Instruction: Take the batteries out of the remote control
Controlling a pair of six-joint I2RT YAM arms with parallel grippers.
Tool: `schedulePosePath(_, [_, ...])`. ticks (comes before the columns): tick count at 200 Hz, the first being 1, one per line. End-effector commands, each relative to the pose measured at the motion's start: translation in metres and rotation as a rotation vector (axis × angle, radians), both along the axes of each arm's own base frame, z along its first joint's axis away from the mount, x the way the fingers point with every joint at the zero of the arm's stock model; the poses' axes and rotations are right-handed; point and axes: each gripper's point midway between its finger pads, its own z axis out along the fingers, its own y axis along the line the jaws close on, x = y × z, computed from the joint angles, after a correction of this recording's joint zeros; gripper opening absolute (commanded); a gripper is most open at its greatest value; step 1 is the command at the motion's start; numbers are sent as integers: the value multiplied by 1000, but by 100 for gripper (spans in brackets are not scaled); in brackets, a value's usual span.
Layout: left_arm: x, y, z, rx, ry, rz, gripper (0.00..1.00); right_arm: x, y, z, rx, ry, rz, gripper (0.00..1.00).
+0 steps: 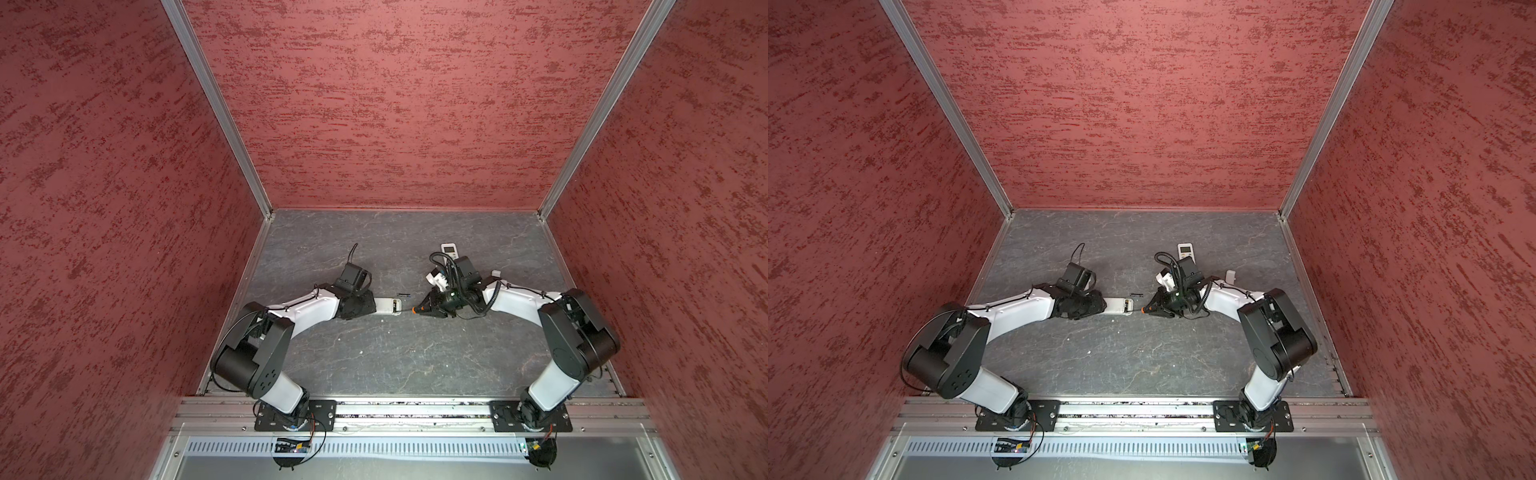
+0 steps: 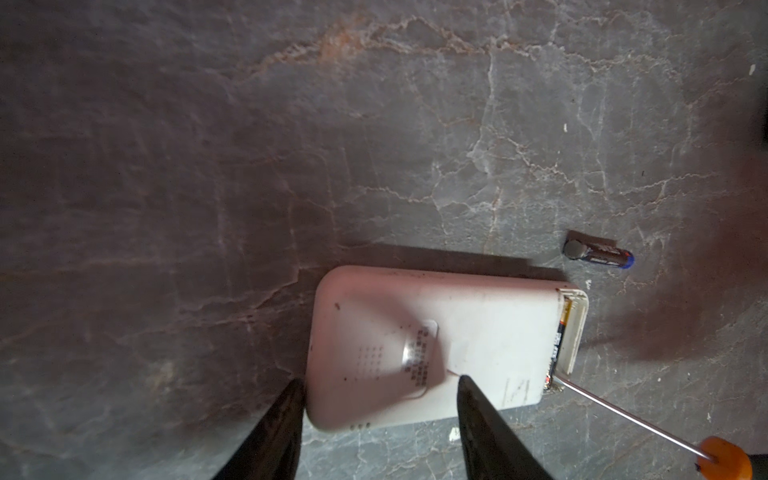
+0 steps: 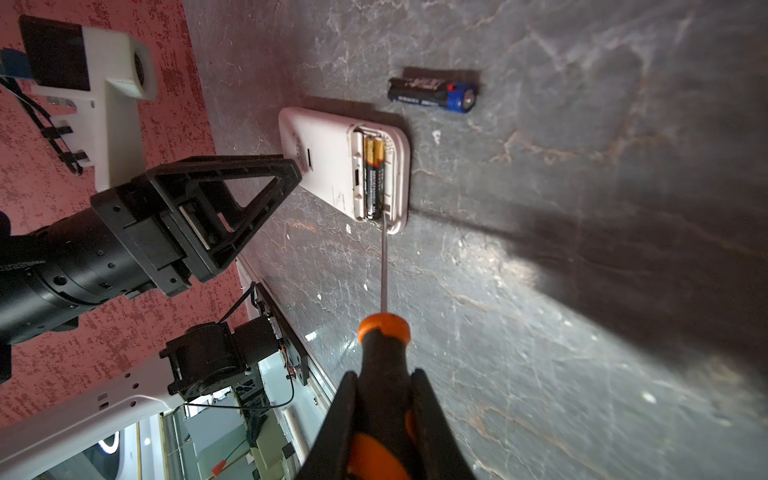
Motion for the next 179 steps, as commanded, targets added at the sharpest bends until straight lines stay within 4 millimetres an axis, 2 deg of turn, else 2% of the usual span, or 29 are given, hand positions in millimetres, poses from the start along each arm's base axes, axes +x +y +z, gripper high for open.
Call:
schedulePosePath(1, [-2,-3,-6,6,6,-22,57,6,7,5,27,-35,5,0])
schedulePosePath(105, [-1,-3,-20,46,35,-30,55,6,11,4,58,-38,12,0])
schedulePosePath(179, [-7,-1,-27,77,61,-31,54,6,11,2,78,-44,-8,0])
